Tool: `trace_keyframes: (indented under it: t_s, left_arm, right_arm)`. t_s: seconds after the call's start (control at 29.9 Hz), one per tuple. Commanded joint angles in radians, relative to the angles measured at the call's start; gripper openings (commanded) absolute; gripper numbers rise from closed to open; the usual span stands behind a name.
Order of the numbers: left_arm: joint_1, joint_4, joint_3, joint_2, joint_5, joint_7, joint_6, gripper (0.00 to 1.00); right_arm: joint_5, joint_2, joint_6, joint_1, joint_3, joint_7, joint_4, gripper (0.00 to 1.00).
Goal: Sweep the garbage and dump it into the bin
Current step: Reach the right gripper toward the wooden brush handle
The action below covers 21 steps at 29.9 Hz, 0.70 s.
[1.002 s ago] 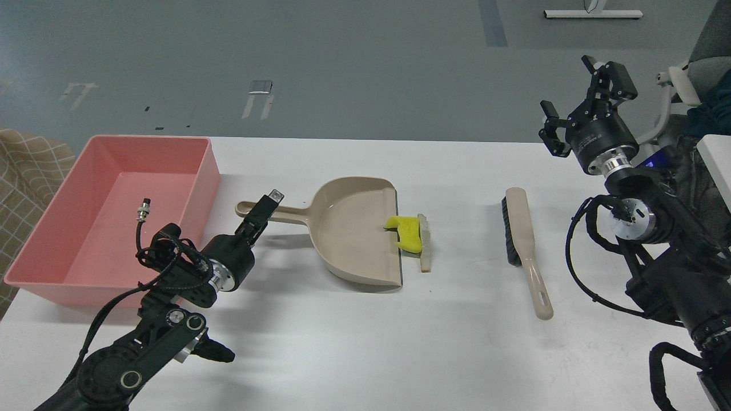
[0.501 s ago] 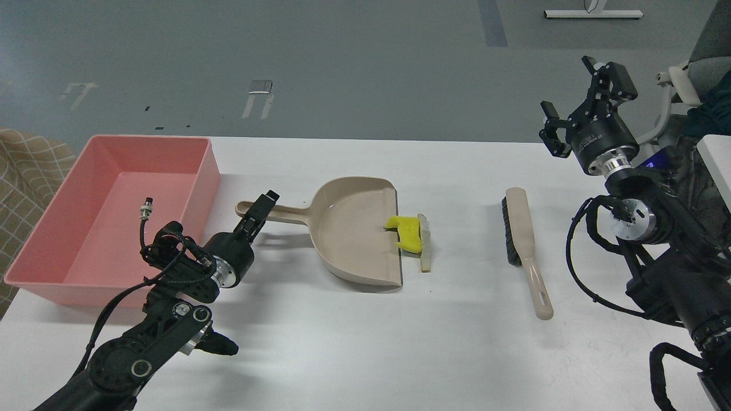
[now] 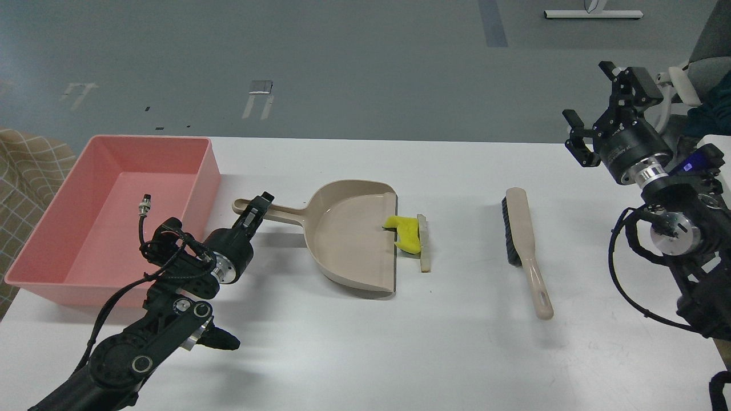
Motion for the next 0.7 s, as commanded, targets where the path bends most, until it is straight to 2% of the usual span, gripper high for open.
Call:
trace_keyframes:
  t_s: [0.0,0.2,0.4,0.6,0.67]
  left_arm:
    - [-0.005,0.000,0.000,-0.001,0.000,-0.001,0.000,0.00]
    - [-0.004,-0.005,-0.002,-0.003,0.000,-0.004,0.007,0.00]
    - [-0.004,-0.005,-0.002,-0.003,0.000,-0.014,0.039,0.00]
    - [-0.003,-0.009,-0.002,-0.003,0.000,-0.017,0.046,0.00]
    - [-0.003,-0.012,-0.002,-0.003,0.002,-0.017,0.046,0.00]
  right_arm:
    - [-0.006,-0.173,-0.002,-0.010,-0.192,-0.005,0.117,1.00]
    - [-0.012,-0.408,-0.002,-0.015,-0.386,-0.005,0.292,1.00]
    - [-0.084,-0.585,-0.002,-0.030,-0.527,-0.005,0.470,1.00]
    - [-0.202,-0.624,-0.002,-0.043,-0.587,-0.007,0.521,0.99]
    - [-0.248,-0.624,-0.002,-0.043,-0.606,-0.022,0.538,0.98]
